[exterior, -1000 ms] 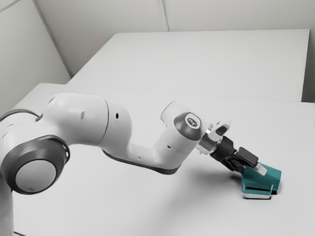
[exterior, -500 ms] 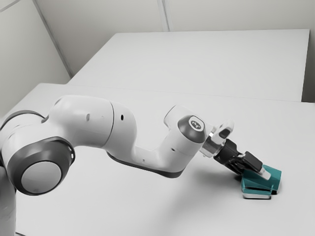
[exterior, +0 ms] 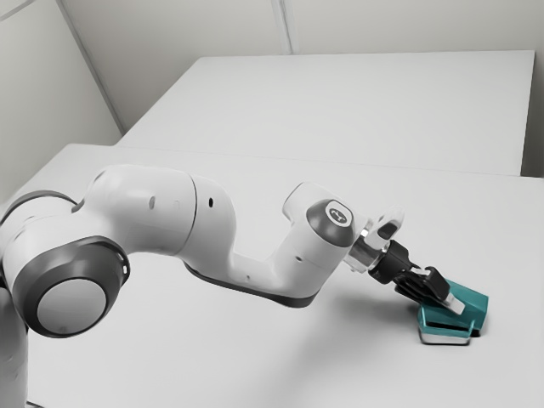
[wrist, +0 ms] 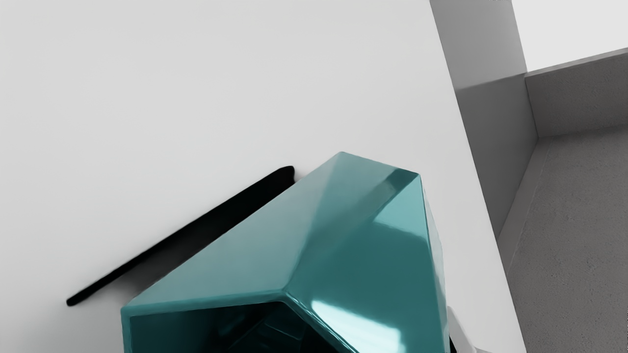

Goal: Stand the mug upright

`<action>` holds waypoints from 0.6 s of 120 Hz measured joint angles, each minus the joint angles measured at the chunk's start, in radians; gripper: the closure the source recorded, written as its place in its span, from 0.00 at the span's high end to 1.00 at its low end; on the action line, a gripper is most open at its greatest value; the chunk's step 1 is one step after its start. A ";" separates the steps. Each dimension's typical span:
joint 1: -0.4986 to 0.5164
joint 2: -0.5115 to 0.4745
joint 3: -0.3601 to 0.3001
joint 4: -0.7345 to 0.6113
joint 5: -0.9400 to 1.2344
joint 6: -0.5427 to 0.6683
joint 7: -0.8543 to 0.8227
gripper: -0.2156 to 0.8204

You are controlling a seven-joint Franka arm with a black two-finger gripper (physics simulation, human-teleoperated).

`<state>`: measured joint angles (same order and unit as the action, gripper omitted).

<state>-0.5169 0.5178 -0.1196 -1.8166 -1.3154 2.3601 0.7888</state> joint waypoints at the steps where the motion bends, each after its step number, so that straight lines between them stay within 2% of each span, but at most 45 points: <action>1: 0.000 0.000 0.000 0.000 -0.001 0.000 0.000 0.14; 24: 0.000 -0.012 0.000 0.001 -0.009 0.003 -0.004 0.08; 39: 0.003 -0.057 0.001 0.000 -0.002 0.001 -0.005 0.07; 56: 0.024 -0.148 0.003 -0.033 0.020 -0.001 -0.008 0.06; 72: 0.097 -0.291 0.004 -0.117 0.162 -0.003 -0.035 0.06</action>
<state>-0.4204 0.2267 -0.1153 -1.9332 -1.1537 2.3576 0.7535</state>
